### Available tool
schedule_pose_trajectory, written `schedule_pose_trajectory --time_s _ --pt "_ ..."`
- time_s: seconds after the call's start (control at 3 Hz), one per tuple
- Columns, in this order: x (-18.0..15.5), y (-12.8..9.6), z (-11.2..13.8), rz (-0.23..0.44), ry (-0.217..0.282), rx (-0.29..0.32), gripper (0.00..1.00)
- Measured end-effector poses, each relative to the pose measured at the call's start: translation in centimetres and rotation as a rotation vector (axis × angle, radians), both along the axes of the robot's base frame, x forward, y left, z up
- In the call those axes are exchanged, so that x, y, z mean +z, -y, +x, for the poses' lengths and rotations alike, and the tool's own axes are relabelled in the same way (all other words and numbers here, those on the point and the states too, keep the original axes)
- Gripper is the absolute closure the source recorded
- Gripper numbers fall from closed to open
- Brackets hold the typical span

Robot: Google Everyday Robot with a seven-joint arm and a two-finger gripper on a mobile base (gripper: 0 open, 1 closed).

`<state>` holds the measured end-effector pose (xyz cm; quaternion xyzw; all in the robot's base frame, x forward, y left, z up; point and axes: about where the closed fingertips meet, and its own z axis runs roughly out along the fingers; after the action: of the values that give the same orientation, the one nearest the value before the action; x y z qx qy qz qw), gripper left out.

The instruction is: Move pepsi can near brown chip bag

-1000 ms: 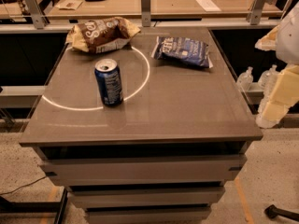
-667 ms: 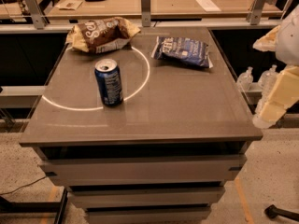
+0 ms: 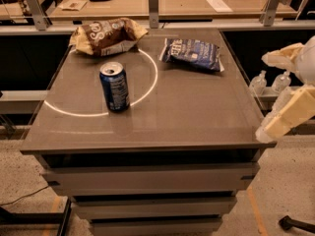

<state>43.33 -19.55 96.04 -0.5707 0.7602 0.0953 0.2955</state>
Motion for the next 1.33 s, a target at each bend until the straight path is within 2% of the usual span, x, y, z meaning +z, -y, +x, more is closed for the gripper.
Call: schedule_pose_trajectory --time_s 0.33,1.0,1.33 --pt "-0.5 -0.9 0.4 0.185 0.046 0.021 0.00" --pt "-0.6 -3.6 2.7 0.547 0.104 0.062 0.00" --pt "-1.3 -4.8 2.8 0.652 0.100 0.092 0.00"
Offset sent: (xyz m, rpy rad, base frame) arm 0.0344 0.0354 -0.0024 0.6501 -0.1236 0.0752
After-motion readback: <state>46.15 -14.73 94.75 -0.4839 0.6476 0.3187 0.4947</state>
